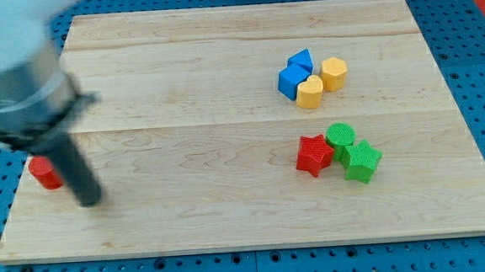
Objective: Move the red circle to the bottom left of red star
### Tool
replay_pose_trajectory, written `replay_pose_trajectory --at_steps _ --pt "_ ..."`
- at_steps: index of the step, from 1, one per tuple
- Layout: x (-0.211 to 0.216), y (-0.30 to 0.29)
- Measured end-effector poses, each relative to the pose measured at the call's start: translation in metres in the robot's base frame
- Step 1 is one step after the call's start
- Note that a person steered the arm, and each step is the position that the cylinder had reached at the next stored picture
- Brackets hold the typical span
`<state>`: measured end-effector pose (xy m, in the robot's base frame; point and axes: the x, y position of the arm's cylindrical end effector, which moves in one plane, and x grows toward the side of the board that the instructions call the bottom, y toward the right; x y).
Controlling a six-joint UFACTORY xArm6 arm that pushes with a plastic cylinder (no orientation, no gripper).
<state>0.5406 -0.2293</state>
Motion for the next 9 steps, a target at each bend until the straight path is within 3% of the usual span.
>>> replay_pose_trajectory --at_steps 1,2,3,4,5,6,7,8,9 --pt "-0.004 -0.073" --pt "-0.017 -0.074" --pt "-0.054 -0.045" --pt "-0.02 0.004" --pt "-0.016 0.069" --pt "-0.018 -0.01" --pt "-0.051 0.034" --pt "-0.037 0.058" --pt "-0.03 0.156"
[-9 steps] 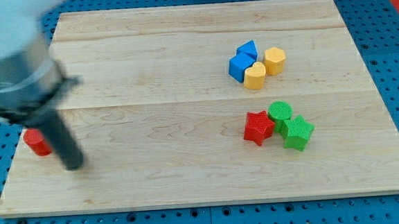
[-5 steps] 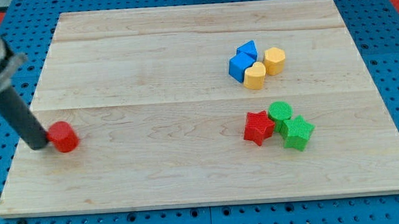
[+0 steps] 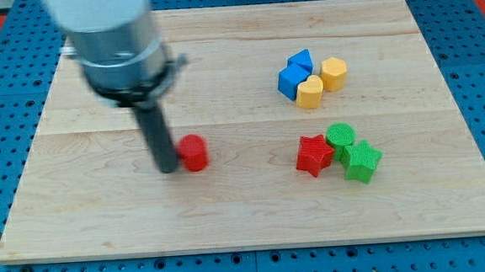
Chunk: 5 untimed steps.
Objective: Move the red circle to the bottom left of red star
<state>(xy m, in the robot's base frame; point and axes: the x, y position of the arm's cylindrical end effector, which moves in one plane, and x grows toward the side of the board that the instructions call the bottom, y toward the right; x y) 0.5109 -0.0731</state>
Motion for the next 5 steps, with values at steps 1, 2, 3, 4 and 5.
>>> replay_pose_trajectory --at_steps 1,2,3,4,5 --pt "-0.022 -0.004" --pt "-0.052 -0.007" --pt "-0.027 0.042" --pt "-0.016 0.043" --pt "-0.007 -0.01"
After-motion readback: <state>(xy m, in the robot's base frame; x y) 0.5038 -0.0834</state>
